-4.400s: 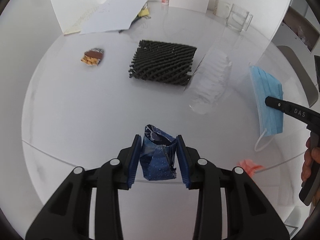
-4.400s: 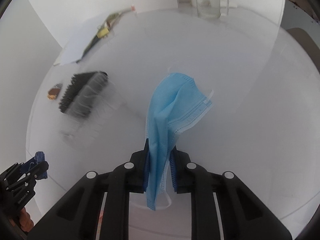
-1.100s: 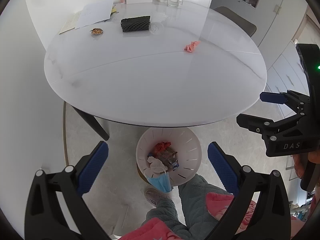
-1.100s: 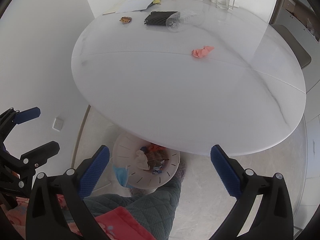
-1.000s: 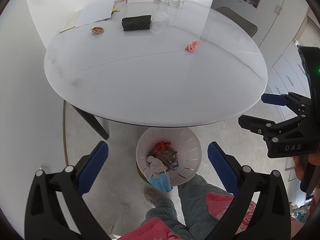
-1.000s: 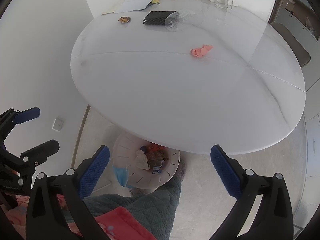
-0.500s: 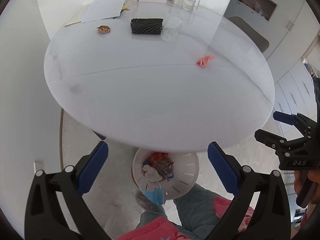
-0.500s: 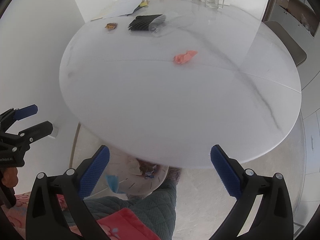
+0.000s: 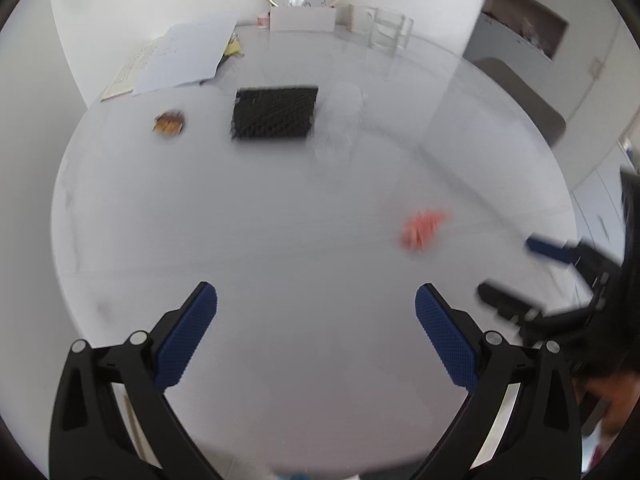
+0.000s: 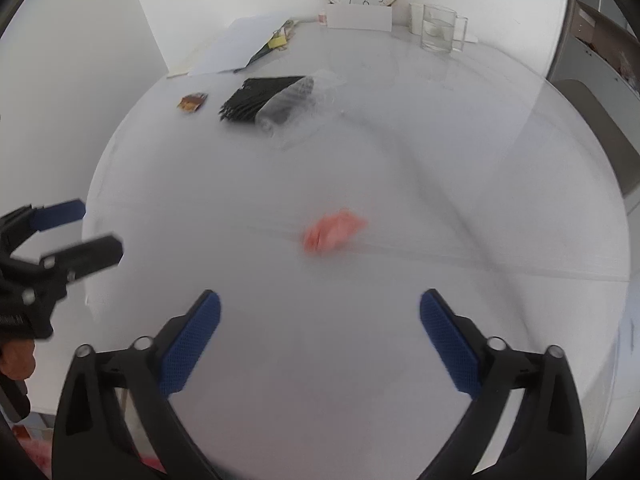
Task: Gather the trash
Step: 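Grasp the clear plastic container with the left tool while the right tool grasps the pink tissue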
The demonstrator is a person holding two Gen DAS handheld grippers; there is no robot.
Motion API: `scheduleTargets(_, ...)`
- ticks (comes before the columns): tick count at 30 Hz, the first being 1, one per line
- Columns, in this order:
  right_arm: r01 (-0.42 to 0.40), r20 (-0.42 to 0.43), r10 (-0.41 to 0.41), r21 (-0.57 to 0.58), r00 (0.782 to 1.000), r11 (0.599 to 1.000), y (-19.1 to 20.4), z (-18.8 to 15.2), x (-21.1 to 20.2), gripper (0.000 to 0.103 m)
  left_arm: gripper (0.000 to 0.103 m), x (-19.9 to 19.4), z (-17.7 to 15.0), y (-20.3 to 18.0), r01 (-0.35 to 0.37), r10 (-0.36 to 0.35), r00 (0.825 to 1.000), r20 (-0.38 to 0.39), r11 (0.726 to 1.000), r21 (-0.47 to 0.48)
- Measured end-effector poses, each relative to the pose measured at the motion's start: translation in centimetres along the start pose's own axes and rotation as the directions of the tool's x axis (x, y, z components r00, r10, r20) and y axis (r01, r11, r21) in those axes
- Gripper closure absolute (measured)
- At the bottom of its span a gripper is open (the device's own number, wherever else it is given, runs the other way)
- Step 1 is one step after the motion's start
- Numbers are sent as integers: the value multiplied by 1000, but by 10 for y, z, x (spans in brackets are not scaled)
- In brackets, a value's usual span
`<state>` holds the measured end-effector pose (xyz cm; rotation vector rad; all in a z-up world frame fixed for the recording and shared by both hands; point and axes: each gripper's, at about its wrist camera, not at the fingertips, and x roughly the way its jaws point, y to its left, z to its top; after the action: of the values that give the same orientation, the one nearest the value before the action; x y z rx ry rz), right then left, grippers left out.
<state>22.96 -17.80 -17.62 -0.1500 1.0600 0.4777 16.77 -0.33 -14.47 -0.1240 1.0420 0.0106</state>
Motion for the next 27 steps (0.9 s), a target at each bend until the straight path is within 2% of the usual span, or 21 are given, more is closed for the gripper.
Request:
scheduleTargets(3, -30, -17, 31, 11, 999, 999, -11, 15, 25, 17, 8, 27, 39, -7, -9, 9, 1000, 19, 1000, 5)
scheduleTargets(8, -54, -37, 55, 10, 998, 998, -21, 26, 45, 17, 8, 85, 100, -19, -37, 37, 999, 22, 999, 35)
scheduleTargets(12, -61, -57, 61, -12, 997, 998, -28, 27, 49, 17, 8, 123, 131, -28, -60, 59, 998, 10, 996, 66)
scheduleTargets(16, -65, -70, 65, 0, 995, 998, -39, 28, 48, 17, 10, 151, 149, -37, -95, 98, 995, -12, 987, 132)
scheduleTargets(19, -65, -71, 66, 18, 995, 998, -49, 29, 46, 17, 25, 165, 153, -42, -101, 110, 993, -40, 979, 178)
scheduleTargets(21, -68, -75, 69, 26, 995, 997, -54, 31, 48, 17, 44, 172, 153, -46, -95, 110, 992, -58, 974, 206)
scheduleTargets(27, -92, -91, 95, 38, 991, 995, -55, 33, 56, 17, 44, 175, 153, -51, -113, 128, 991, -47, 964, 239)
